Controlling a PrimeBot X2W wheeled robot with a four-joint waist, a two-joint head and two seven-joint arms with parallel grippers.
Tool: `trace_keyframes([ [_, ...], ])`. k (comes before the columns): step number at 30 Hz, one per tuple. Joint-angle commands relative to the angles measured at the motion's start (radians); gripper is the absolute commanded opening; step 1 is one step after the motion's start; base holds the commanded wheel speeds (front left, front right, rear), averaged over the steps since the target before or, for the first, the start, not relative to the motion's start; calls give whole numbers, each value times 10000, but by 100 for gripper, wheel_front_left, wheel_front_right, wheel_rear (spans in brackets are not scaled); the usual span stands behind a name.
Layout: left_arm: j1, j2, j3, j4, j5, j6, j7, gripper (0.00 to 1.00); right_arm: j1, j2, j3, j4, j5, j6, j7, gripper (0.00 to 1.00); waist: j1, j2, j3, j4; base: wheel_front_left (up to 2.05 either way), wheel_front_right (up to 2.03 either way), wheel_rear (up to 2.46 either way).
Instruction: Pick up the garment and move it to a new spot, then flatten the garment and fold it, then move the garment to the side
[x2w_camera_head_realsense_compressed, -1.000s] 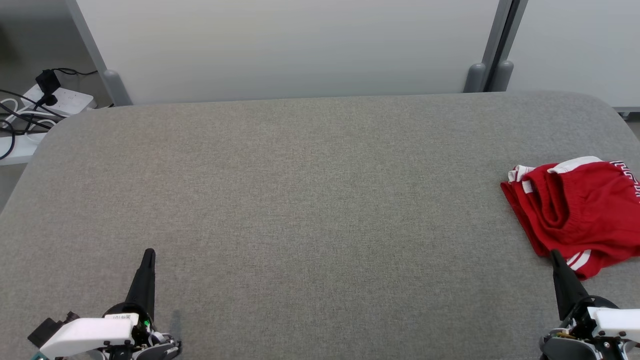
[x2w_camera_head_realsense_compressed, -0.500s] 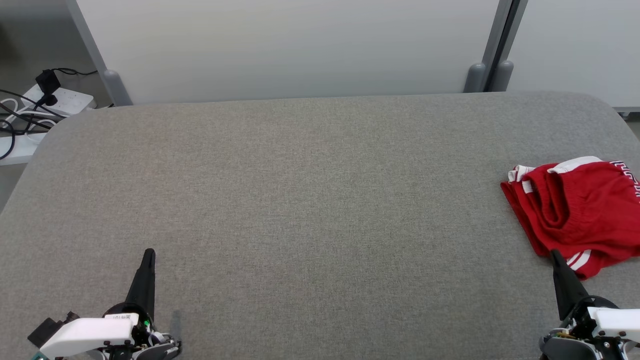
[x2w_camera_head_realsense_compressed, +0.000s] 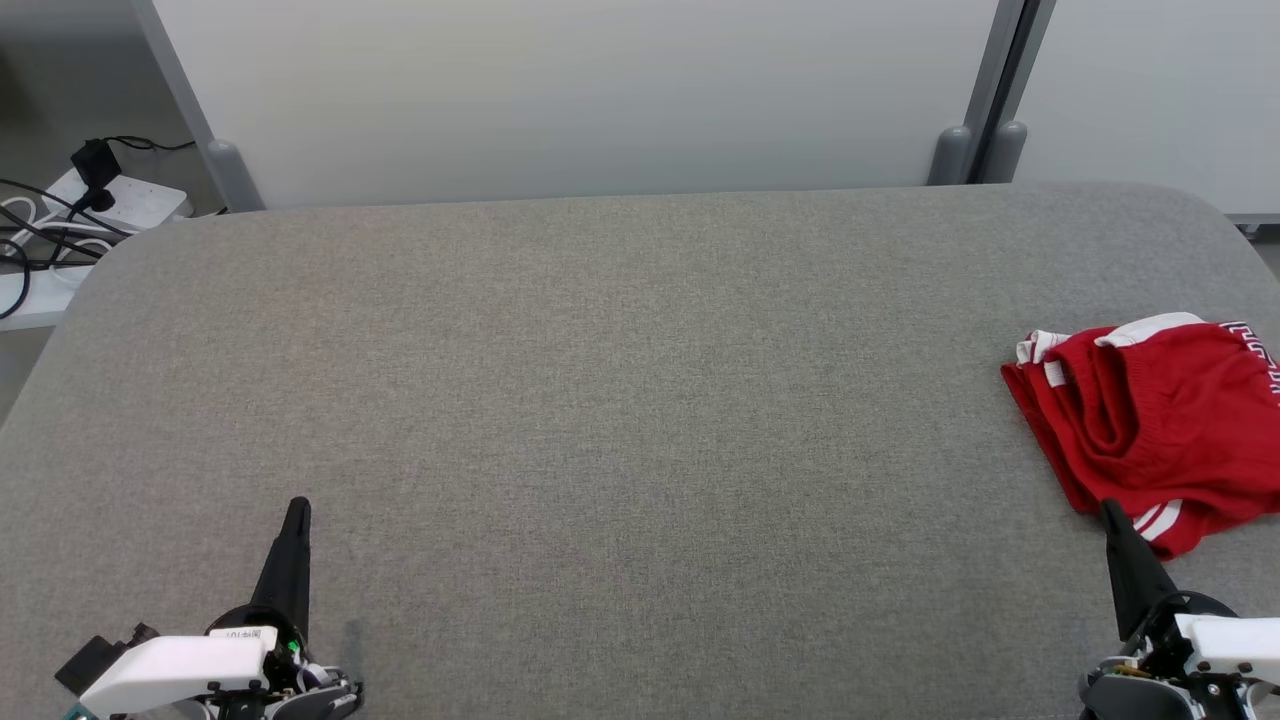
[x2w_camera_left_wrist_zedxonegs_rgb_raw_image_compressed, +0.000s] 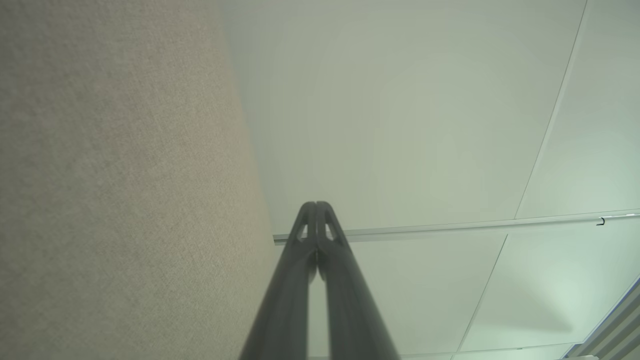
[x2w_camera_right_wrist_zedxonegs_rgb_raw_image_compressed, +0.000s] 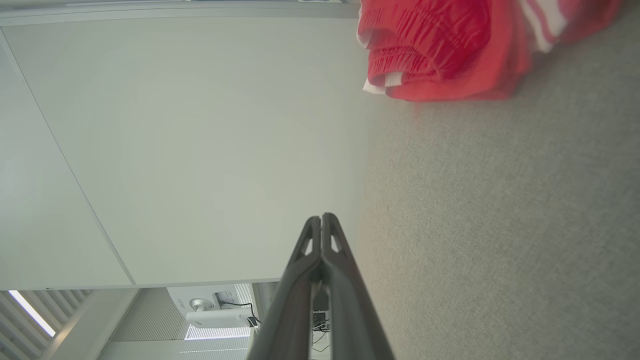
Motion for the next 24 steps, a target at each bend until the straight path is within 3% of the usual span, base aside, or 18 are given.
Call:
trace_keyframes([
  [1, -558, 75, 324, -233, -48, -86, 64, 0, -452, -107, 141, -269, -72, 46, 93, 0, 0, 0, 0, 0, 0, 0, 0],
  [24, -558, 75, 324, -233, -49, -86, 64, 0, -452, -106, 139, -268, -74, 46, 95, 0, 0, 0, 0, 0, 0, 0, 0],
])
